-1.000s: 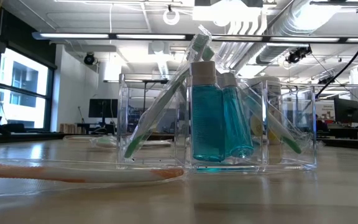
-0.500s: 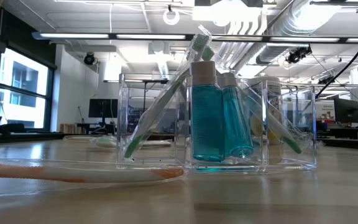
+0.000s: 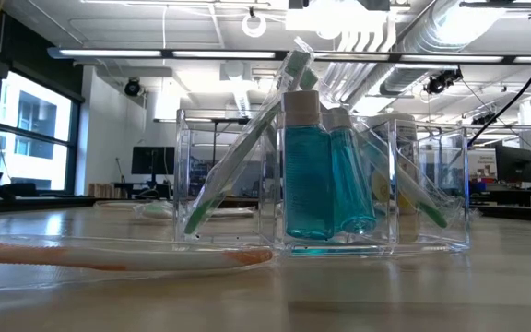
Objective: Pick & Place toothbrushing station
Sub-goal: Put the bottom blue toothbrush into the transparent organizer
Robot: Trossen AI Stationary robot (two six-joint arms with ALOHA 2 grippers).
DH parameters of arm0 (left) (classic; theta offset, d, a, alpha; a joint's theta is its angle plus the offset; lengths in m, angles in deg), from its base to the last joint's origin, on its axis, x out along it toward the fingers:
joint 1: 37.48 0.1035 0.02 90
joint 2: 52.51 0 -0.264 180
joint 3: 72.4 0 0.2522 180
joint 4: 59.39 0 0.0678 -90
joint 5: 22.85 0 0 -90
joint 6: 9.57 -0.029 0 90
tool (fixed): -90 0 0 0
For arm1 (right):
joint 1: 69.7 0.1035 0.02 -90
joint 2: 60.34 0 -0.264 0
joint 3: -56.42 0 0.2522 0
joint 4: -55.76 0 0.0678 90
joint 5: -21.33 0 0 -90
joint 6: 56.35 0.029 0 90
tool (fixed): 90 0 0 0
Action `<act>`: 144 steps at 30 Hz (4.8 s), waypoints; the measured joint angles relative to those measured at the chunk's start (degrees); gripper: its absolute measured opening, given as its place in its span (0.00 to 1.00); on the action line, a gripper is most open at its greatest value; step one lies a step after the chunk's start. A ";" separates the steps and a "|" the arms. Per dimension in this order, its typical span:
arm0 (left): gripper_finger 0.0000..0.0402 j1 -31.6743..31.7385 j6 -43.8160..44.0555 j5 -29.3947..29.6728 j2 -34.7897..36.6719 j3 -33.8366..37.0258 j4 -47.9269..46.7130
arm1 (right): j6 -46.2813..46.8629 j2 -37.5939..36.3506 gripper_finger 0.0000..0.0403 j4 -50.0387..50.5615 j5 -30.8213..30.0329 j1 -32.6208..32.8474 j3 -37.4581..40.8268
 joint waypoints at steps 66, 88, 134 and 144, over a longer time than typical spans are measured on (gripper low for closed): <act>0.04 3.34 -1.57 -4.88 -4.81 -4.52 -3.43 | 1.75 0.02 0.05 4.36 0.59 -0.37 0.00; 0.04 -8.37 17.33 1.99 2.66 -4.48 -11.57 | 1.19 -2.82 0.58 9.43 -37.27 17.36 0.00; 0.04 -2.39 40.76 7.35 -5.96 10.20 4.78 | 13.99 -2.84 0.58 22.26 -43.38 18.99 0.00; 0.04 0.48 44.54 1.75 -9.36 10.19 5.48 | 13.99 -2.84 0.58 22.26 -43.38 18.99 0.00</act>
